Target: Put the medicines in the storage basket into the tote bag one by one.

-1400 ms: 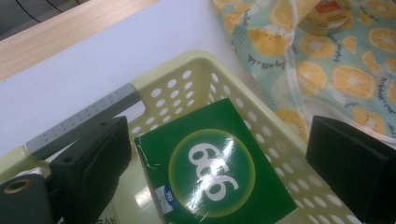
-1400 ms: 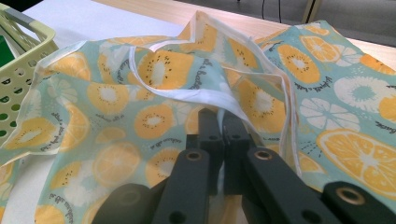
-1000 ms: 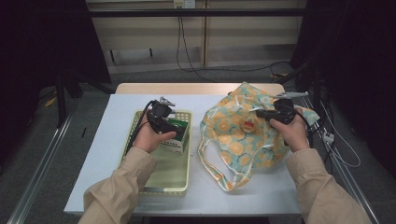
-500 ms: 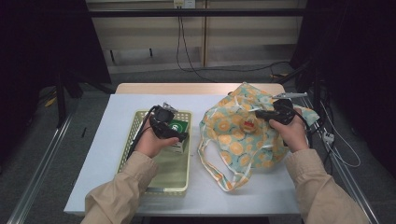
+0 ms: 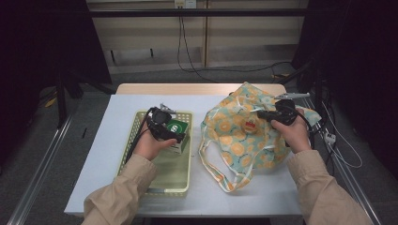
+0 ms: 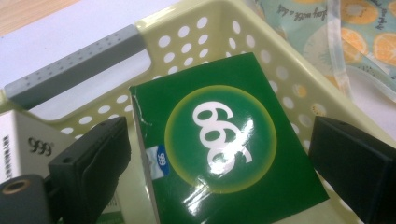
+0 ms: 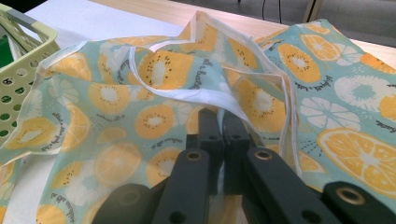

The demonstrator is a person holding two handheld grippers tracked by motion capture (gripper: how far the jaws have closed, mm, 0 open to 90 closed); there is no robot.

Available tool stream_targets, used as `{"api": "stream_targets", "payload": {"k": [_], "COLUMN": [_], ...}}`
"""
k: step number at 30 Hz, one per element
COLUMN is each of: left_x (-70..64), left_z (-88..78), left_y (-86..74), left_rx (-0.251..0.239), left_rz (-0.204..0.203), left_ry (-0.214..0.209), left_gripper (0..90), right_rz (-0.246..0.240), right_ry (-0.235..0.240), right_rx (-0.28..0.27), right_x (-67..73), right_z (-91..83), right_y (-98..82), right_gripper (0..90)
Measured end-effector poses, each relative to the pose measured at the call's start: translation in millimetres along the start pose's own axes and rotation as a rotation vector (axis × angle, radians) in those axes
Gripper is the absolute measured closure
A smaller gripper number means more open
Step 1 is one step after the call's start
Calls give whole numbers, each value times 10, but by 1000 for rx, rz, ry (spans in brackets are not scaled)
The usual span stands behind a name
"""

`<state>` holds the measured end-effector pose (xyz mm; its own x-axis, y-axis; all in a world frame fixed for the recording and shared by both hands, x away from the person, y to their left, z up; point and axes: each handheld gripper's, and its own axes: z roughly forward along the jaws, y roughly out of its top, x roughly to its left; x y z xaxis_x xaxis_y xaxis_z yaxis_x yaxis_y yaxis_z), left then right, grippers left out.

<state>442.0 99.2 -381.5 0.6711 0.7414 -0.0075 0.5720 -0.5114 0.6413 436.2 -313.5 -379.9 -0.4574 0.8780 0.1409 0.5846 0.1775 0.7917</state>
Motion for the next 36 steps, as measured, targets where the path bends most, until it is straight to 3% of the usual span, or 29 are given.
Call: {"api": "stream_targets", "payload": {"k": [4,19,30,33,36], "left_x": [46,37,35,43,56], "left_z": [-8,125,83,55,4], "left_y": [-56,-129,-109,-103,-97], "left_rx": [-10,67,83,84,77], "left_rz": [-31,-38,-62,-71,-85], "left_ry": [1,-16,4,2,-26], "left_gripper": [44,73,164,168,170], "right_rz": [-2,-2,6,6,7], "right_ry": [4,4,4,6,5], "right_rx": [1,5,-3,-4,-6], "right_x": [21,20,-7,-9,-13], "right_z": [12,36,15,13,8], "right_y": [-1,-10,-21,-26,-26], "right_gripper": [898,898,898,898,898]}}
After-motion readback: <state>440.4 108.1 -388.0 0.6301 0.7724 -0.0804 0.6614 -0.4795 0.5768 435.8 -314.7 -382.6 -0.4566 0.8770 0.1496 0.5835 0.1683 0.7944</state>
